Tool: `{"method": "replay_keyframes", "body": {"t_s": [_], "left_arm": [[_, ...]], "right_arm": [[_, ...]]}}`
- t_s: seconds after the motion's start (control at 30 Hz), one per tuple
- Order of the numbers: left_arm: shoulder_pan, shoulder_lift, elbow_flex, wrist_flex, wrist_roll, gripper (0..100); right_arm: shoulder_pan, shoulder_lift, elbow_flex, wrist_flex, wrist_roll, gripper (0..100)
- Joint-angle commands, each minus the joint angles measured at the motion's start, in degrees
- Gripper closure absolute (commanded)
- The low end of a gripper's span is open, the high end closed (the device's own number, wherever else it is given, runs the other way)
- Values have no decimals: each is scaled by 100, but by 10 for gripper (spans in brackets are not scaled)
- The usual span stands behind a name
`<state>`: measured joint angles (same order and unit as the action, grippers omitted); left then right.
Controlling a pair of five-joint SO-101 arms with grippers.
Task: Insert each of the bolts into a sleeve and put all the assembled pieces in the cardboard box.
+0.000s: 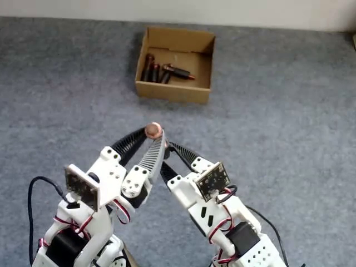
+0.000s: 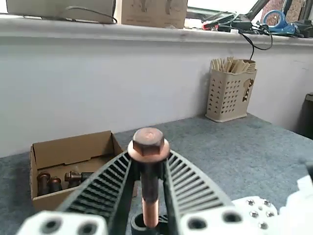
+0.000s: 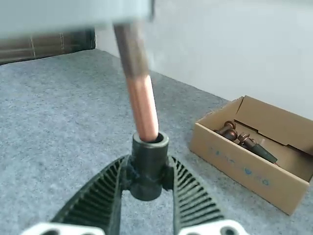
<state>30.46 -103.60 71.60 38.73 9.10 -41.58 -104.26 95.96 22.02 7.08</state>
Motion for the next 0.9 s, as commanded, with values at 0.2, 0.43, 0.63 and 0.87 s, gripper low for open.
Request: {"method": "replay_keyframes", "body": {"t_s": [0.2,0.43,0.63,0.87], "left_arm": [[22,-13,224,9,70,995],[-338,22,233,-220,97,995],[-374,22,242,-211,97,995],[-84,22,567,-202,62,987]], "right_arm": [[-31,-75,602,-163,62,994],[-22,-75,602,-163,62,994],[-13,-75,602,-163,62,994],[-13,-75,602,-171,62,994]]}}
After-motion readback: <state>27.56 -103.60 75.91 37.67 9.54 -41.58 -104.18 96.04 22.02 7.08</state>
